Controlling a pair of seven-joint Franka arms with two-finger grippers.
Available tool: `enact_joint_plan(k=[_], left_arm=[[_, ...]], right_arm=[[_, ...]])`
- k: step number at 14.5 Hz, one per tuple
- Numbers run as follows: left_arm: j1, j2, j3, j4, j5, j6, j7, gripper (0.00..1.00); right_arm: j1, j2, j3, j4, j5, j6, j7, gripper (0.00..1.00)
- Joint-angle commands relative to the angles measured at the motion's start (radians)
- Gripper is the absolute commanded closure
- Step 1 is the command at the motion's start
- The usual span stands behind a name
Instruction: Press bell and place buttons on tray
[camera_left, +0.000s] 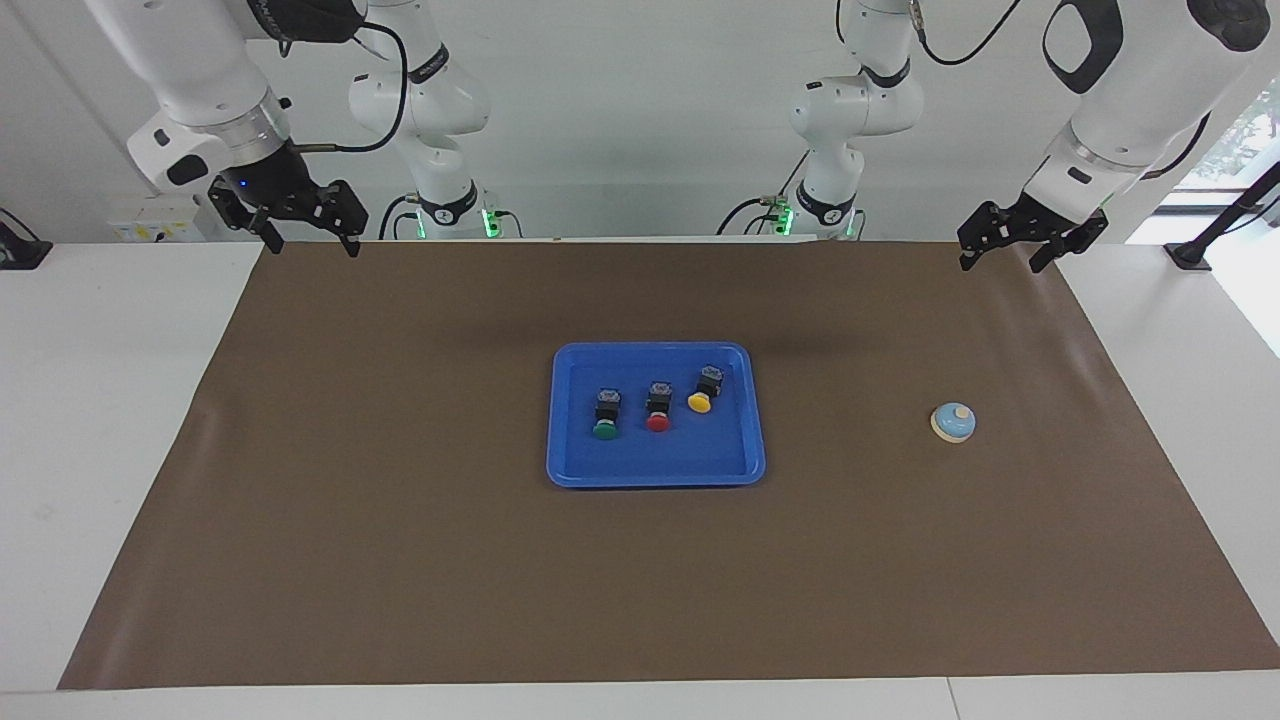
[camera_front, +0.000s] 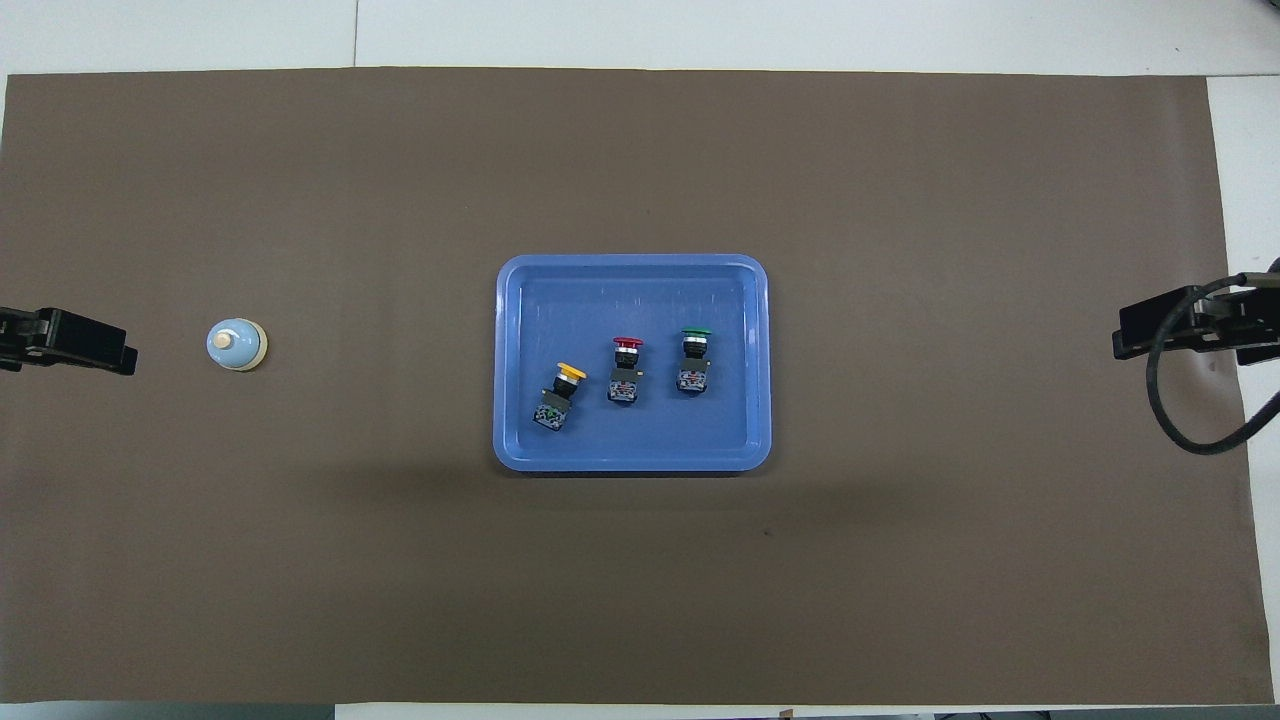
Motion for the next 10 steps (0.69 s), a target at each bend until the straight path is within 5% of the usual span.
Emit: enact_joint_plan(k=[1,10], left_arm=[[-0.023,0.037,0.011,0.1,0.021,-0.058,-0.003,0.0],[-0.043,0.057,0.011,0.127,0.022,-0.032,-0.09,0.0]], right_arm=[[-0.014,-0.014,0.009,-0.016,0.012,0.007,-0.013,0.0],[-0.014,-0.014,0.009,-0.016,0.012,0.007,-0.013,0.0]])
